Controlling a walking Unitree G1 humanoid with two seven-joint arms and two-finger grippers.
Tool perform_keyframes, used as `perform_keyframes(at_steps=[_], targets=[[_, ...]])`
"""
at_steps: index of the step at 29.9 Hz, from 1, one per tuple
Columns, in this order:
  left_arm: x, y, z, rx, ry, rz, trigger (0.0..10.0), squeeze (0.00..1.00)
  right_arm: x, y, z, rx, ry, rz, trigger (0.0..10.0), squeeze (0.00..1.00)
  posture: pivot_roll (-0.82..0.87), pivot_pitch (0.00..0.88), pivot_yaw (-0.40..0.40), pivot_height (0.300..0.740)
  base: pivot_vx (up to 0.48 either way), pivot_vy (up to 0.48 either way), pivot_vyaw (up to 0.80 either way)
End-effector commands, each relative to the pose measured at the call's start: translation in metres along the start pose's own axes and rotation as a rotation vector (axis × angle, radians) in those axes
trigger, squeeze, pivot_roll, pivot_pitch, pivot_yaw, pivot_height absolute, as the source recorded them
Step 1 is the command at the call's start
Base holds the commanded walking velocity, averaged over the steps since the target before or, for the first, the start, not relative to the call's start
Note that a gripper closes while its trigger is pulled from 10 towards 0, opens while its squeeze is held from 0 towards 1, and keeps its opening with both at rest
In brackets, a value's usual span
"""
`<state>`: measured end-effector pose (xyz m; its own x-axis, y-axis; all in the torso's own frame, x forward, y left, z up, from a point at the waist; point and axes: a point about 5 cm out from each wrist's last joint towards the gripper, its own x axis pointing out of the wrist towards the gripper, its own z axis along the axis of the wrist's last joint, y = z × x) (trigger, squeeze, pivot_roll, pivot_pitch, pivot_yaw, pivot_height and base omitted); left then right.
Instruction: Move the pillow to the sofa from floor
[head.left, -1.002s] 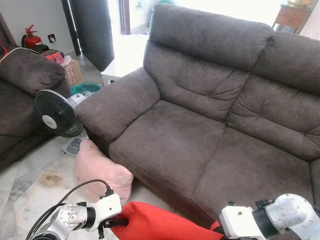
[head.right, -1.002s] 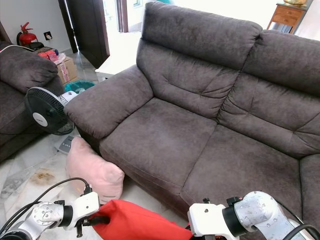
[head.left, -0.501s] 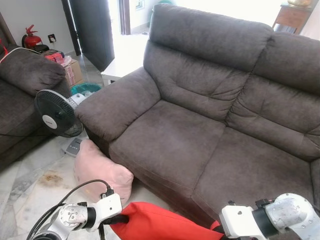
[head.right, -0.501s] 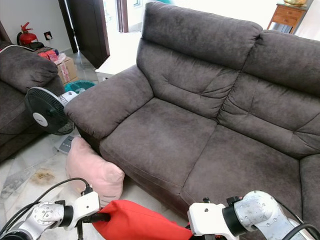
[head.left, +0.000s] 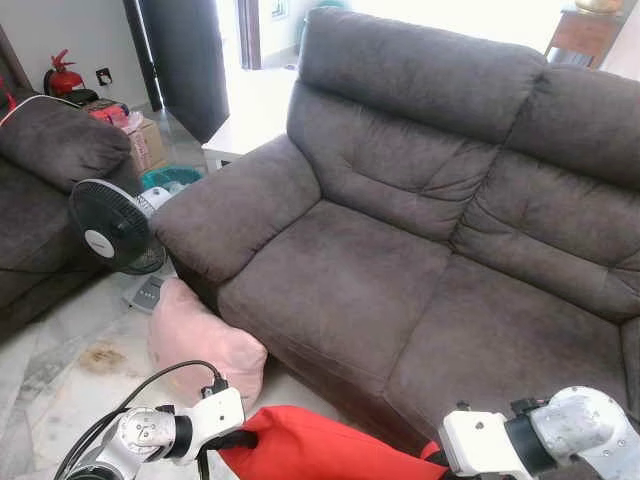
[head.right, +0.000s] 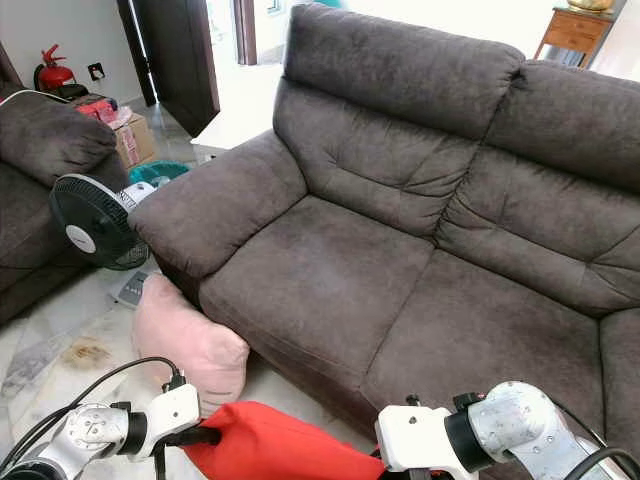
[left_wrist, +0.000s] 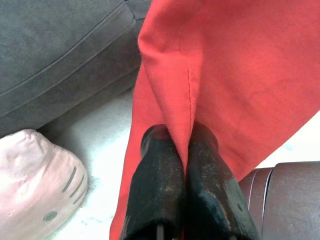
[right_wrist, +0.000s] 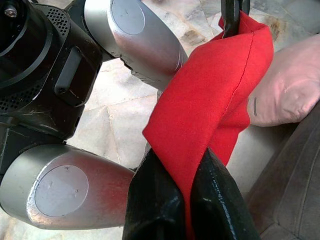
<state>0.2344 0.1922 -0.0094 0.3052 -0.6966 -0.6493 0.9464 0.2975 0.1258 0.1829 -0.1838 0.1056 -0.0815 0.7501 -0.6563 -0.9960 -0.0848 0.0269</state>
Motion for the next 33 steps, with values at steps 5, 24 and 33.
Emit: perform_keyframes(at_steps=[5,24,33], targets=[[0.0,-0.001,-0.001,-0.036,-0.019,0.011,0.0,0.0,-0.005,-0.006,0.01,-0.051,-0.043,-0.04,10.0,0.0,0.04,0.011,-0.086,0.74,0.0,0.0,0.0],[0.003,0.032,0.041,-0.153,-0.306,0.309,10.0,0.0,0.008,-0.058,-0.046,0.082,-0.077,-0.653,10.0,0.0,0.06,0.02,-0.074,0.74,0.0,0.0,0.0],[0.002,0.041,0.045,-0.261,-0.391,0.63,10.0,0.0,0.031,-0.064,-0.087,0.449,-0.206,-1.039,10.0,0.0,0.06,0.023,-0.069,0.74,0.0,0.0,0.0]])
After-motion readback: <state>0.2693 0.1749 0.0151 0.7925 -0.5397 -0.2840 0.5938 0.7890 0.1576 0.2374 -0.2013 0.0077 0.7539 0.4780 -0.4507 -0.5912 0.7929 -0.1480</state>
